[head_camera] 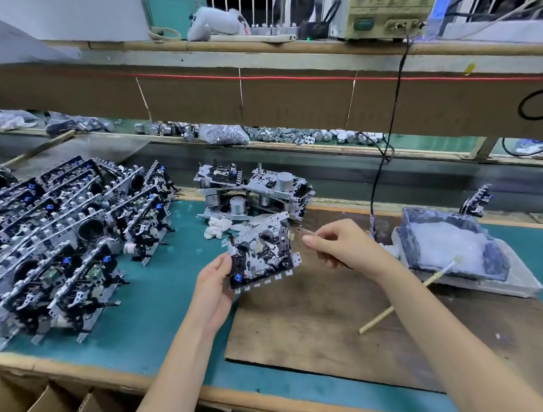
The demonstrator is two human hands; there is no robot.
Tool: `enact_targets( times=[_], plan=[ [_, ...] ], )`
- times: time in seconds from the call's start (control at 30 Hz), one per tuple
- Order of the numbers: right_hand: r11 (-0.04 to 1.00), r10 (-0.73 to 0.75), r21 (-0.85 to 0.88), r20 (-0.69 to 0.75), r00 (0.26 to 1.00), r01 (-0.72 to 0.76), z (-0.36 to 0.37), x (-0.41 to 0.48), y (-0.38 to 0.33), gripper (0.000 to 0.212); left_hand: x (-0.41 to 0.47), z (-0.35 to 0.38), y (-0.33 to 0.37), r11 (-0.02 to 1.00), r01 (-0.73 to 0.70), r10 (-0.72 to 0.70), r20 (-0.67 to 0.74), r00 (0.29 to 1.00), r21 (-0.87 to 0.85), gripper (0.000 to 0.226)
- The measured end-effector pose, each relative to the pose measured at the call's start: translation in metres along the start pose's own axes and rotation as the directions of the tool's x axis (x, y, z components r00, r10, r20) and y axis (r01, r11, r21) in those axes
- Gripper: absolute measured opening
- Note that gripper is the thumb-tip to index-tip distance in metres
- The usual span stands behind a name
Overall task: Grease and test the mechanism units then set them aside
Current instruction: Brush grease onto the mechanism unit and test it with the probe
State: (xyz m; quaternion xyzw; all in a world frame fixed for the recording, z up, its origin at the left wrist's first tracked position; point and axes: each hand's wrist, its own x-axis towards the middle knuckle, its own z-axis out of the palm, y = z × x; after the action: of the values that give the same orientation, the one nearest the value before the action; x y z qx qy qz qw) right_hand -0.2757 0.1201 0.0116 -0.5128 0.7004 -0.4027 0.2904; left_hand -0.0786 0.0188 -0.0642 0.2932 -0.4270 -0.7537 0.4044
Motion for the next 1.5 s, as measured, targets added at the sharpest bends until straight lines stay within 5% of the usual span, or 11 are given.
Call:
enact_targets(
  times=[0.1, 0.27, 0.53, 1.5],
  plan=[
    [0.993, -0.015, -0.115, -0.017, 1.0, 0.013, -0.006, -0.007, -0.006, 0.039, 0.001, 0.003, -0.005, 1.0, -0.006, 0.006, 0.027, 1.0, -0.015, 0.028],
    [0.996, -0.063, -0.071, -0.069, 0.996, 0.058, -0.007, -0.007, -0.004, 0.054, 0.001, 0.005, -0.007, 1.0, -0.011, 0.011, 0.034, 0.999, -0.002, 0.028],
    [0.991, -0.128, 0.025, -0.137, 0.982, 0.132, -0.003, -0.01, 0.005, 0.04, 0.003, 0.006, -0.007, 1.0, -0.019, 0.02, 0.054, 0.998, -0.025, 0.028],
    [0.992, -0.113, 0.033, -0.191, 0.975, 0.121, 0.002, 0.001, 0.02, 0.041, 0.002, 0.005, -0.007, 0.999, -0.016, 0.018, 0.084, 0.996, -0.029, 0.028]
  ],
)
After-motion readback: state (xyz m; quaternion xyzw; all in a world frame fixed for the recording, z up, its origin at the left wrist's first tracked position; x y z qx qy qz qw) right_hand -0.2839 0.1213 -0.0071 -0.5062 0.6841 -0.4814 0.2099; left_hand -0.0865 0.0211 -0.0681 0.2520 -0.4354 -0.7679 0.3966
